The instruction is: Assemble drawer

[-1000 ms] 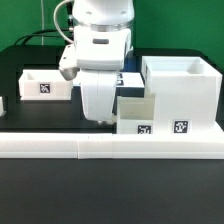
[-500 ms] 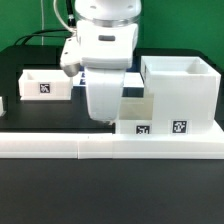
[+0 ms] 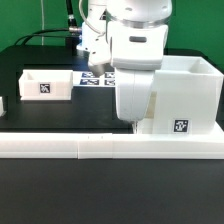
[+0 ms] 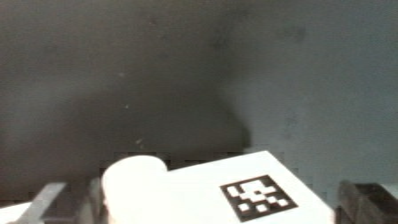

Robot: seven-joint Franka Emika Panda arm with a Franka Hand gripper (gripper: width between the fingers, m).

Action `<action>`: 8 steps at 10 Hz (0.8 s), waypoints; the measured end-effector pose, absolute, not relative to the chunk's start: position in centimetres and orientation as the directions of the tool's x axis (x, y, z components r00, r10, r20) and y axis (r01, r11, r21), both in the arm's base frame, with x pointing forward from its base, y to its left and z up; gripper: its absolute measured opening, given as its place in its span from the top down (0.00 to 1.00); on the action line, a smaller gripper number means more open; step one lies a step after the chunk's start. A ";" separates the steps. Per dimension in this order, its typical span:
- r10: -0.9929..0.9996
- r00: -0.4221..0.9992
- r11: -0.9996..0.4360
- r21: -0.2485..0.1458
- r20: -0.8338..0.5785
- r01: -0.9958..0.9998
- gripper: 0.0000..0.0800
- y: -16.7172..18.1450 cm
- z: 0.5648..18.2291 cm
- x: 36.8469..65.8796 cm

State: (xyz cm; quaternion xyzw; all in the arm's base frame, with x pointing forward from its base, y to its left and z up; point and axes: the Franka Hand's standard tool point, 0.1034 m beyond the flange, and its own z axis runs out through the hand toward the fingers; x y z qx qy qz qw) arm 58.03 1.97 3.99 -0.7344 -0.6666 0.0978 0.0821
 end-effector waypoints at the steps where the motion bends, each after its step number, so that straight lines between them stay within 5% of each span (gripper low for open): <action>1: 0.997 0.076 -0.081 -0.250 -0.031 0.965 0.19 1.5 4.1 58.1; 4: 0.996 0.076 -0.084 -0.261 -0.041 0.962 0.19 -1.0 4.0 56.9; 8: 0.996 0.072 -0.083 -0.299 -0.047 0.951 0.19 0.5 3.5 54.2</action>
Offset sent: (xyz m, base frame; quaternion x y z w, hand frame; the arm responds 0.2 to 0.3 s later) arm -0.0268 -0.0352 0.0054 0.0064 -0.0516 -0.0082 0.9986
